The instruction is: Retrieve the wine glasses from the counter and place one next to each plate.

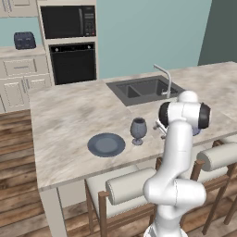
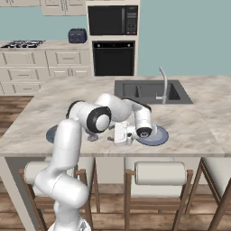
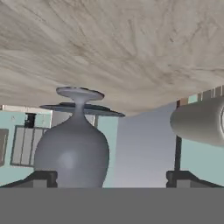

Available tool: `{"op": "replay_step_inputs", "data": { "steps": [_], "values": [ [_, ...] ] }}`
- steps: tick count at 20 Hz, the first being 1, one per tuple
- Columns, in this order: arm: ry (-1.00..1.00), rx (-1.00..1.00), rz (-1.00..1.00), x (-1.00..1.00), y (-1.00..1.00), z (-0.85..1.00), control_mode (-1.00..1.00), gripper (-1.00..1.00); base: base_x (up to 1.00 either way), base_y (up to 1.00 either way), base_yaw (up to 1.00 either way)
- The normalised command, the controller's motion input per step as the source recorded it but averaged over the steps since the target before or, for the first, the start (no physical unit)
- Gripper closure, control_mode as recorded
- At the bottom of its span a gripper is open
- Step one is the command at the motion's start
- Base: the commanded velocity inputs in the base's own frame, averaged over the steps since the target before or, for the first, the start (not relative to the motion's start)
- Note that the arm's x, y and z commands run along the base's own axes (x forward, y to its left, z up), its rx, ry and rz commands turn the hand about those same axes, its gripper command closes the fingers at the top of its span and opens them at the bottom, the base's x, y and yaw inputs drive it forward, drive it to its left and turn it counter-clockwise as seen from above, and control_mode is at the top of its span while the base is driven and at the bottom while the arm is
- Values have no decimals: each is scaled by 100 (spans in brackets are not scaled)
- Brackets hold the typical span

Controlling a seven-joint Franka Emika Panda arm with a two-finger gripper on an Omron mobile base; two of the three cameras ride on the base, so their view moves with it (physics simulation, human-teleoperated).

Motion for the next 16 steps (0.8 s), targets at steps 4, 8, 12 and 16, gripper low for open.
{"op": "replay_step_inputs", "data": {
  "steps": [4, 8, 12, 16],
  "values": [
    [-70, -8, 2, -92, 3, 100, -100, -100, 0, 0, 0],
    [-72, -26, 8, -100, 26, 91, -100, -100, 0, 0, 0],
    [-62, -33, 23, -100, 14, 38, -100, -100, 0, 0, 0],
    [-66, -35, 26, -89, 12, 46, -100, -100, 0, 0, 0]
  ]
}}
